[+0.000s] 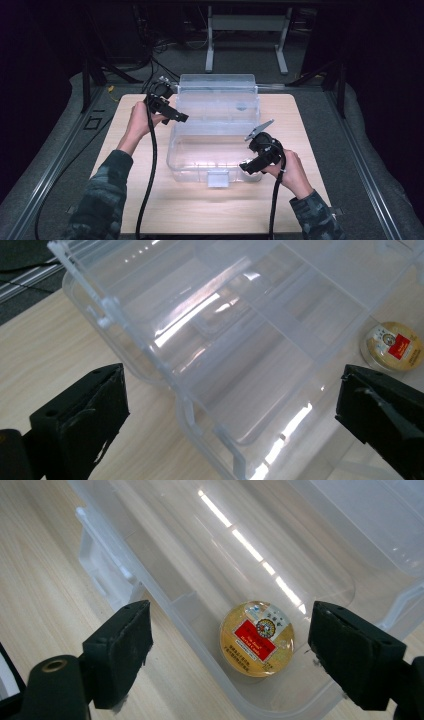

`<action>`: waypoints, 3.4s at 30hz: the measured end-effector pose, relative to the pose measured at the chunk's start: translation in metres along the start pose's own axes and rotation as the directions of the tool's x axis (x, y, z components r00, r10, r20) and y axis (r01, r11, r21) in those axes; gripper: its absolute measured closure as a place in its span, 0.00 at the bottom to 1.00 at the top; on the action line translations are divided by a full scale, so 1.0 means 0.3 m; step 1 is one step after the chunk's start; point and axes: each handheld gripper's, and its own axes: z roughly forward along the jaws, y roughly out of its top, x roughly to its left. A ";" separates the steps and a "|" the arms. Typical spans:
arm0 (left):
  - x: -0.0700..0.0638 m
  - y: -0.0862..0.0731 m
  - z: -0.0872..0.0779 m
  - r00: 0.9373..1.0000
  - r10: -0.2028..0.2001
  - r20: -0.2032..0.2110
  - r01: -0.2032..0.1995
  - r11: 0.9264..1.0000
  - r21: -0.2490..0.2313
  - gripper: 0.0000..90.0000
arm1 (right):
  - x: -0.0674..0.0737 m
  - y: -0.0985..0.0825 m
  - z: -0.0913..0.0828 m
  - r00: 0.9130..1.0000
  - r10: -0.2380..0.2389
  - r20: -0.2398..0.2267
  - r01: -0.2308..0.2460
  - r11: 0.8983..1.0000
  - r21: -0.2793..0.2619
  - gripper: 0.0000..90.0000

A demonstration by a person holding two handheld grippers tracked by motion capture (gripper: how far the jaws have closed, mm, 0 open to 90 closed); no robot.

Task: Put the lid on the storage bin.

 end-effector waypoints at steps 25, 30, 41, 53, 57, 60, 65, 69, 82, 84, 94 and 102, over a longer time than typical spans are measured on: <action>-0.008 0.163 0.192 0.999 0.040 0.016 -0.040 0.999 -0.003 0.22 | 0.053 -0.014 0.032 0.999 -0.024 -0.028 0.025 1.000 0.011 0.32; 0.001 0.154 0.219 0.999 0.045 -0.003 -0.045 0.999 0.002 0.38 | 0.062 -0.022 0.067 0.999 -0.024 -0.031 0.025 0.999 0.027 0.38; -0.032 0.148 0.233 0.995 0.093 -0.034 -0.094 0.995 -0.028 0.58 | 0.081 -0.029 0.121 1.000 -0.020 -0.009 0.021 0.999 0.040 0.62; -0.043 0.149 0.228 0.995 0.101 -0.020 -0.101 0.995 -0.011 0.75 | 0.131 -0.056 0.126 0.994 -0.068 0.088 0.071 0.997 -0.032 0.68; -0.042 0.146 0.226 0.995 0.097 -0.010 -0.097 0.995 -0.011 0.78 | 0.134 -0.057 0.127 0.993 -0.063 0.100 0.067 0.997 -0.034 0.68; -0.046 0.147 0.226 0.995 0.100 -0.010 -0.100 0.995 -0.008 0.79 | 0.137 -0.058 0.129 0.992 -0.057 0.112 0.062 0.997 -0.042 0.68; -0.057 0.146 0.222 0.994 0.109 -0.019 -0.109 0.994 -0.007 0.80 | 0.133 -0.059 0.136 0.994 -0.042 0.101 0.046 0.998 -0.043 0.68; -0.067 0.141 0.217 0.993 0.116 -0.026 -0.117 0.993 -0.017 0.81 | 0.134 -0.060 0.137 0.993 -0.038 0.114 0.044 0.998 -0.051 0.67; -0.079 0.134 0.192 0.992 0.125 -0.029 -0.125 0.992 -0.024 0.84 | 0.115 -0.059 0.143 0.993 0.007 0.117 0.000 0.998 -0.064 0.61; -0.082 0.134 0.191 0.992 0.124 -0.032 -0.125 0.992 -0.025 0.84 | 0.116 -0.059 0.143 0.993 0.010 0.120 -0.002 0.998 -0.064 0.61; -0.097 0.137 0.187 0.989 0.141 -0.047 -0.142 0.990 -0.020 0.85 | 0.124 -0.059 0.142 0.991 0.035 0.127 -0.027 0.998 -0.063 0.58; -0.107 0.150 0.193 0.987 0.151 -0.062 -0.152 0.988 -0.020 0.85 | 0.127 -0.054 0.151 0.986 0.064 0.153 -0.052 0.995 -0.082 0.57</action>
